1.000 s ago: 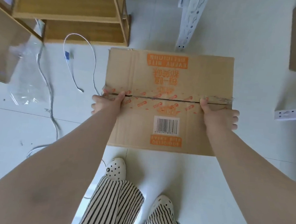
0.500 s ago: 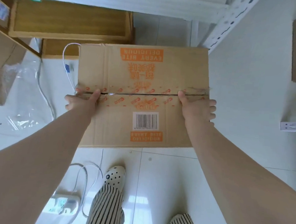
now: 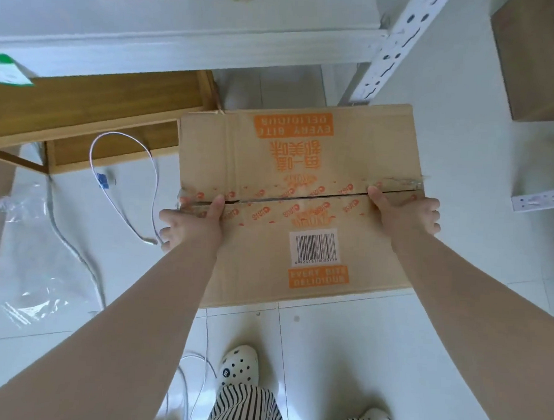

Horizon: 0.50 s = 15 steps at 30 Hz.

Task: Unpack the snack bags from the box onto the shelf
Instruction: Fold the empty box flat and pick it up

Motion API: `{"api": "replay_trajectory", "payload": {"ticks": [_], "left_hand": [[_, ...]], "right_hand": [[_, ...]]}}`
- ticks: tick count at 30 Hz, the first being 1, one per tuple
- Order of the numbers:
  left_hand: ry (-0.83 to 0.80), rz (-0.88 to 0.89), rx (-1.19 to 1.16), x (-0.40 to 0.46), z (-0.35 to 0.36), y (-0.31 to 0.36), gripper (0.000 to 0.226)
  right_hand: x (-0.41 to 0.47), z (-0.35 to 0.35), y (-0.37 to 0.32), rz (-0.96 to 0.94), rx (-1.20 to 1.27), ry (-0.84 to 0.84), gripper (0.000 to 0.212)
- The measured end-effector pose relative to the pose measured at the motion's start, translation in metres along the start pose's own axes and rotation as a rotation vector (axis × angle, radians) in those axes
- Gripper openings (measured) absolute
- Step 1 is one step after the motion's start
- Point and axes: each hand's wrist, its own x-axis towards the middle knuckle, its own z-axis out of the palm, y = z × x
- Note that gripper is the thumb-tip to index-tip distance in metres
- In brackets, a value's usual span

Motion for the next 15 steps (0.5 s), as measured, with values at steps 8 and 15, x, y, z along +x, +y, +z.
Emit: {"api": "replay_trajectory", "payload": {"ticks": [8,15], "left_hand": [[0.066,0.017,0.058,-0.004,0.013,0.013,0.086],[0.051,0.005,0.067,0.005,0.013,0.017,0.09]], "right_hand": [[0.02,0.001,-0.007,-0.004,-0.034,-0.009,0.11],[0.021,0.002,-0.007,-0.005,-0.011,-0.02,0.11]]}}
